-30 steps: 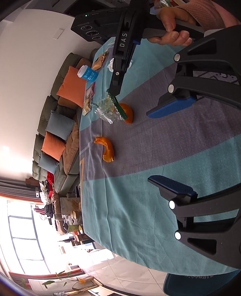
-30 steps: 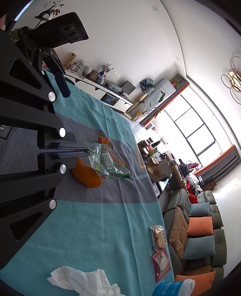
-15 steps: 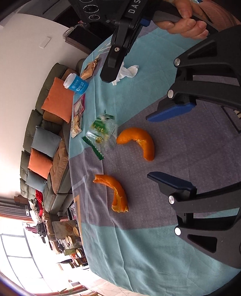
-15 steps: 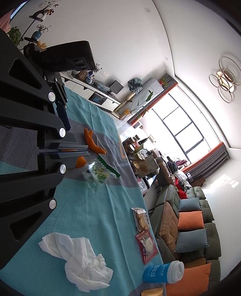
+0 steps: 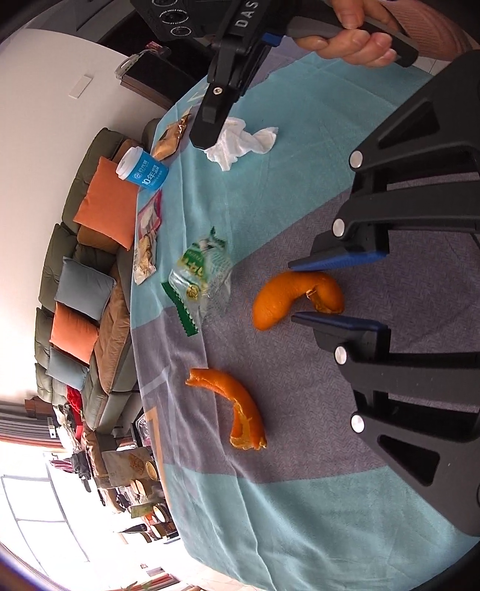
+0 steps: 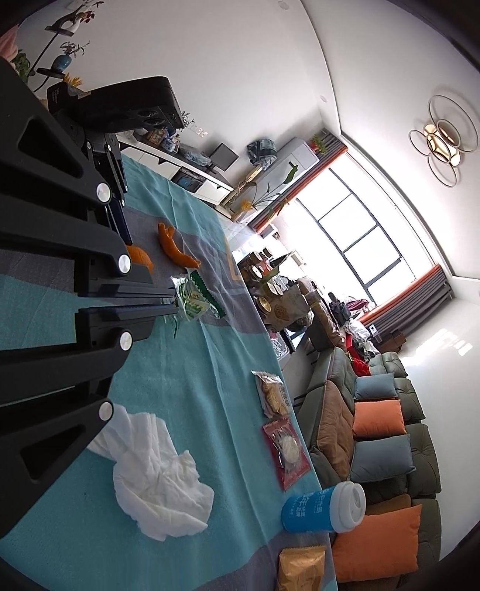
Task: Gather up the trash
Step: 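Grasp an orange peel with the left tool while the right tool grasps the white tissue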
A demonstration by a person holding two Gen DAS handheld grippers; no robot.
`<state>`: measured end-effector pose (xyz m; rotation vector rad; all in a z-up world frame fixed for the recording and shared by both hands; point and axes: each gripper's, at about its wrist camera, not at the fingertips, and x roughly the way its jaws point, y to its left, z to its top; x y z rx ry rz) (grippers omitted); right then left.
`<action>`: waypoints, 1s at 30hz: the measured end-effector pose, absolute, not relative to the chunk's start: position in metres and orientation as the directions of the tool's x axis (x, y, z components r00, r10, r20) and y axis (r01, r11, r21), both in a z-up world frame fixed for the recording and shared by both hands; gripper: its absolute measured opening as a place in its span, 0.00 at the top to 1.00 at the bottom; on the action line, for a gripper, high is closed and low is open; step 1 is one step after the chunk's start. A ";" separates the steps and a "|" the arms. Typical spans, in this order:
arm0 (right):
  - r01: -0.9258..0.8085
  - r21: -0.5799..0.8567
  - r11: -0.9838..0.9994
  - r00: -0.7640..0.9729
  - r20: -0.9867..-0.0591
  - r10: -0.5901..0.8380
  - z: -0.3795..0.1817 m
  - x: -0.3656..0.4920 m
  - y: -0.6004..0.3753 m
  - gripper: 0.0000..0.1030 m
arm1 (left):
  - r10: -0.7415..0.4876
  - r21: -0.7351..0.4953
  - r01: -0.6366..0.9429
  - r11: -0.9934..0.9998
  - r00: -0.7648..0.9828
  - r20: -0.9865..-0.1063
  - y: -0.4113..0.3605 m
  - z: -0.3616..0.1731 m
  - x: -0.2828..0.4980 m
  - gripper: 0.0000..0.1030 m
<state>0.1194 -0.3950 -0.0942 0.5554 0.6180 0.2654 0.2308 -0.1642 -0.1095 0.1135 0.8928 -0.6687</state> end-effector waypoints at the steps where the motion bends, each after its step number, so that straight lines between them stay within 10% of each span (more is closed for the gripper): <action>1: -0.061 0.558 0.827 0.793 -0.476 0.380 -0.094 0.117 -0.399 0.95 | -0.490 -0.172 0.584 0.793 0.445 -0.750 -0.162 -0.109 0.227 0.81; 17: 0.212 0.436 0.875 0.795 -0.597 0.105 -0.111 0.097 -0.469 0.48 | -0.500 -0.175 0.566 0.806 0.491 -0.713 -0.125 -0.089 0.192 0.86; 25: 0.222 0.400 0.889 0.732 -0.671 0.120 -0.130 0.112 -0.461 0.50 | -0.479 -0.171 0.532 0.829 0.519 -0.708 -0.103 -0.086 0.181 0.86; 30: 0.230 0.409 0.883 0.723 -0.679 0.126 -0.133 0.114 -0.463 0.74 | -0.473 -0.186 0.502 0.844 0.534 -0.701 -0.085 -0.084 0.174 0.86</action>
